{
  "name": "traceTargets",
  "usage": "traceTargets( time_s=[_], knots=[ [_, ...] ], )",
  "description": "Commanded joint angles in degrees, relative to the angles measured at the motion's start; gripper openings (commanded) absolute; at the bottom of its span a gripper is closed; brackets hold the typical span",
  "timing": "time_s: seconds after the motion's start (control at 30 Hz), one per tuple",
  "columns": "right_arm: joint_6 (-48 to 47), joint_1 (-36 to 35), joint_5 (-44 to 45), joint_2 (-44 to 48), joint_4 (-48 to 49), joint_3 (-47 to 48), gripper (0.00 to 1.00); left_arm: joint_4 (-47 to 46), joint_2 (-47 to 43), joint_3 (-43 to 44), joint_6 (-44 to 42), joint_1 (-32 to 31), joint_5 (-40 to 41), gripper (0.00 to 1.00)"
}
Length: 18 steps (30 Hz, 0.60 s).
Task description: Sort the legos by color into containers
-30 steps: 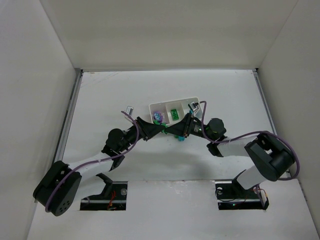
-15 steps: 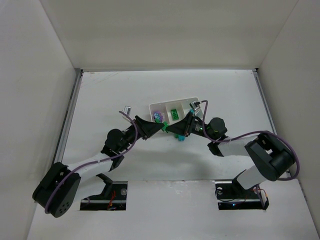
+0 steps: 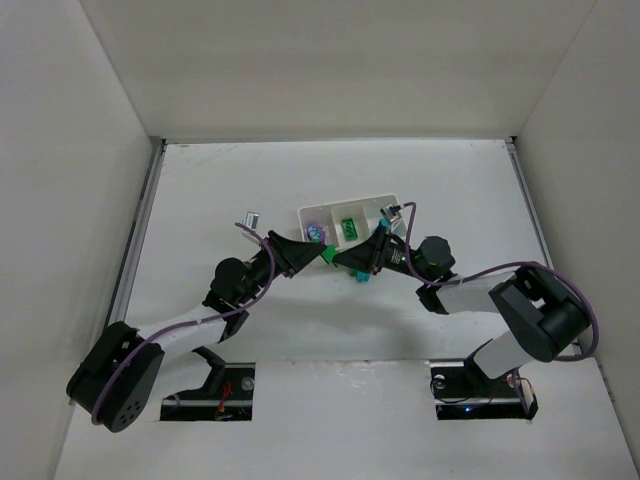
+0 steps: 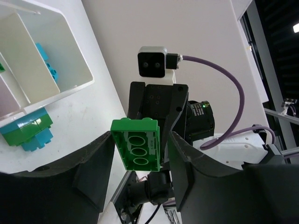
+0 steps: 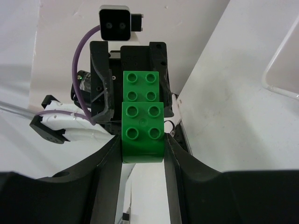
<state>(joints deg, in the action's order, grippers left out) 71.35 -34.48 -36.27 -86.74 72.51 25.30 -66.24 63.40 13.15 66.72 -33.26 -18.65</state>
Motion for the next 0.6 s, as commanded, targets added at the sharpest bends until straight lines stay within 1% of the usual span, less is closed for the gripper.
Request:
traceTargets(
  time_s=[0.0,0.1,0.27,0.43,0.57],
  knots=[
    [-1.2,0.6,-0.1,-0.4,9.4,-0.1,0.38,-4.6,0.3,1.4,-1.7,0.5,1.8,0.46],
    [-1.0,0.6,-0.1,-1.0,9.8,-0.1,0.38,-5.4,1.3,1.5,-2.4,0.3,2.7,0.43],
    [-1.0,0.8,-0.1,-1.1,9.8,-0.1,0.38,-6.4,3.0,1.6,-2.9,-0.2,3.4,0.32],
    [-1.1,2.4,-0.1,-0.6,9.8,-0.6,0.38,-7.8,3.3,0.6,-2.5,0.3,4.1,0.3],
    [-1.0,4.4,-0.2,0.6,9.8,-1.6,0.38,-7.5,2.8,0.2,-2.9,0.5,3.7,0.26]
  ],
)
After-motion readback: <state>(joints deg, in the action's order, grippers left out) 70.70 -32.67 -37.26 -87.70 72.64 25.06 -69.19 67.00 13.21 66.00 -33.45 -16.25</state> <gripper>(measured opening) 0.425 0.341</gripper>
